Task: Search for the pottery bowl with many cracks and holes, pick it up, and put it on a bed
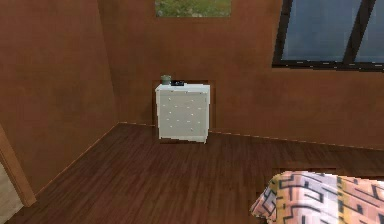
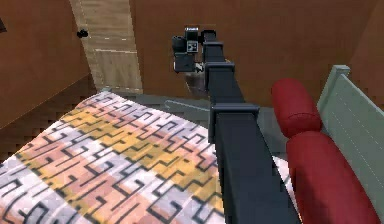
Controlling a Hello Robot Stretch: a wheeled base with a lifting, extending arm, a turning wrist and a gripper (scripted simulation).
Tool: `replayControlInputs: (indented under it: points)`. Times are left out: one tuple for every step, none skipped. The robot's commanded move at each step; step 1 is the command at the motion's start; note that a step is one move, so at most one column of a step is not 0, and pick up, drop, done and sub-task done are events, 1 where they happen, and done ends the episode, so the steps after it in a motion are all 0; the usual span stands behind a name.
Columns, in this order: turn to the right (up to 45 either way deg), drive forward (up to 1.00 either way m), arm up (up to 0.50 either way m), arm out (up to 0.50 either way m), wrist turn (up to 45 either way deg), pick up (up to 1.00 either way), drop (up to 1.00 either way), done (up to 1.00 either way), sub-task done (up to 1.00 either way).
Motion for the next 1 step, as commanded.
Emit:
replayControlInputs:
  points:
    - [0.0, 0.0, -0.24, 0.0, 0.0, 0.0, 0.0, 0.0, 0.0]
